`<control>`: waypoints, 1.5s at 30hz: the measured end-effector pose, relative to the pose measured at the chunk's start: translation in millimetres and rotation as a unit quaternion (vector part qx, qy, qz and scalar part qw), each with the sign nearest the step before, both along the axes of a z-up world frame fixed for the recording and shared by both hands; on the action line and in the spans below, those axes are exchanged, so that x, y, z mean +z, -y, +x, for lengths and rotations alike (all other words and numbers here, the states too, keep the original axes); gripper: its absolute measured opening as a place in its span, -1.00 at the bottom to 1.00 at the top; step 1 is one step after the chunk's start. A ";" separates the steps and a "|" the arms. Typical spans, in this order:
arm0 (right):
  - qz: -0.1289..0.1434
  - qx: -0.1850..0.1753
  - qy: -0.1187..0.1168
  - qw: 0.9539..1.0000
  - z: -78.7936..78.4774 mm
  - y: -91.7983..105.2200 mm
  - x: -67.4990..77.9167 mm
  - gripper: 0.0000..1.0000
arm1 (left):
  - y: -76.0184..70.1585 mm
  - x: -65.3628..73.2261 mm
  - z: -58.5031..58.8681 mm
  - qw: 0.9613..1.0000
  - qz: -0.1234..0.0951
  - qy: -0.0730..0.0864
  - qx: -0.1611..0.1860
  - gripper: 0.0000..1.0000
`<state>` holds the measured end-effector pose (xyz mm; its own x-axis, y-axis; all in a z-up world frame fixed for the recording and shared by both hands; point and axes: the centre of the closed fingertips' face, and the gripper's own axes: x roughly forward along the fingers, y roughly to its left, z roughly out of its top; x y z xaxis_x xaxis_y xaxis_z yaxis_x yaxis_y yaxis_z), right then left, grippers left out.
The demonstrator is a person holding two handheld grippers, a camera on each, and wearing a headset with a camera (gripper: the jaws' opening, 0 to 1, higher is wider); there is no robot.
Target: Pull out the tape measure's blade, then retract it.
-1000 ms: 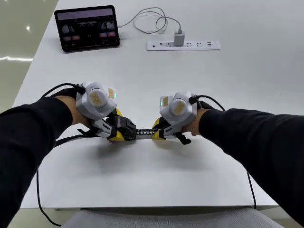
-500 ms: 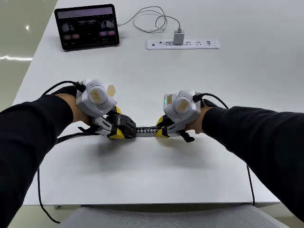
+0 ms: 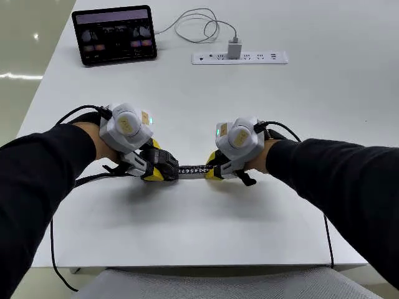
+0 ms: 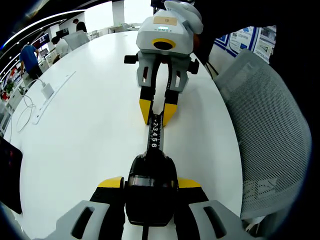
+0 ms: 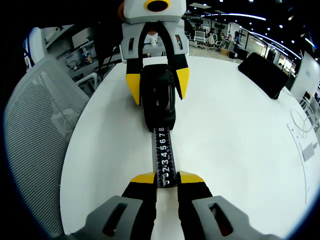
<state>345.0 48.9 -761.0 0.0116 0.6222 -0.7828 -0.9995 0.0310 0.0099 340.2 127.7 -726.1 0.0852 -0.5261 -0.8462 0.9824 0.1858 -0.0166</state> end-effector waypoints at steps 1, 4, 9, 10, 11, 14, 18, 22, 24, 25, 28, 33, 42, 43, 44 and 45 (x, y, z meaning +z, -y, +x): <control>0.000 -0.001 0.000 1.000 0.1 0.3 0.0 -0.79 | 0.1 0.0 0.1 1.000 0.000 0.000 0.000 -0.33; 0.000 -0.002 -0.001 1.000 -0.4 0.8 0.1 -0.79 | -0.3 0.0 0.5 1.000 -0.002 -0.002 0.002 -0.33; -0.001 -0.003 -0.001 1.000 0.3 3.3 -0.1 -0.79 | 0.4 -0.1 0.5 1.000 -0.003 0.000 0.005 -0.33; 0.000 -0.002 0.000 1.000 0.4 3.6 0.0 -0.79 | 0.4 -0.1 0.5 1.000 -0.003 0.001 0.006 -0.33; -0.001 -0.003 0.000 1.000 0.4 4.6 -0.1 -0.79 | 0.4 0.0 0.5 1.000 -0.004 0.001 0.007 -0.32; 0.000 -0.004 0.000 1.000 1.0 6.6 -0.1 -0.79 | 0.3 0.2 0.4 1.000 -0.007 0.000 0.009 -0.32; 0.000 -0.005 0.000 1.000 0.7 9.6 -0.4 -0.79 | 0.4 -0.1 0.6 1.000 -0.005 0.000 0.007 -0.32; -0.001 -0.005 0.001 1.000 0.0 12.3 -0.6 -0.79 | 0.4 0.0 0.4 1.000 -0.007 -0.001 0.007 -0.32; -0.001 -0.005 0.001 1.000 -0.2 13.8 -0.6 -0.79 | 0.5 0.0 0.3 1.000 -0.007 -0.001 0.007 -0.32; 0.000 -0.006 0.001 1.000 -0.2 14.9 -0.7 -0.79 | 0.7 0.1 0.2 1.000 -0.007 -0.001 0.007 -0.32; 0.000 -0.006 0.001 1.000 -0.4 16.8 -0.5 -0.79 | 0.5 0.1 0.0 1.000 -0.007 -0.001 0.007 -0.32; -0.001 -0.008 0.000 1.000 -0.7 21.5 0.2 -0.79 | 1.0 0.2 0.0 1.000 -0.008 -0.001 0.008 -0.32; -0.004 -0.011 -0.004 1.000 -0.3 28.5 1.4 -0.79 | 1.2 0.5 -0.1 1.000 -0.008 -0.002 0.008 -0.32; -0.003 -0.011 -0.003 1.000 -0.2 29.7 1.6 -0.79 | 1.3 0.5 -0.1 1.000 -0.009 -0.002 0.008 -0.32; -0.004 -0.012 -0.004 1.000 -0.2 30.2 1.6 -0.79 | 1.3 0.6 -0.1 1.000 -0.009 -0.002 0.009 -0.32; -0.004 -0.012 -0.003 1.000 0.0 31.3 1.7 -0.79 | 1.3 0.5 0.0 1.000 -0.009 -0.001 0.009 -0.32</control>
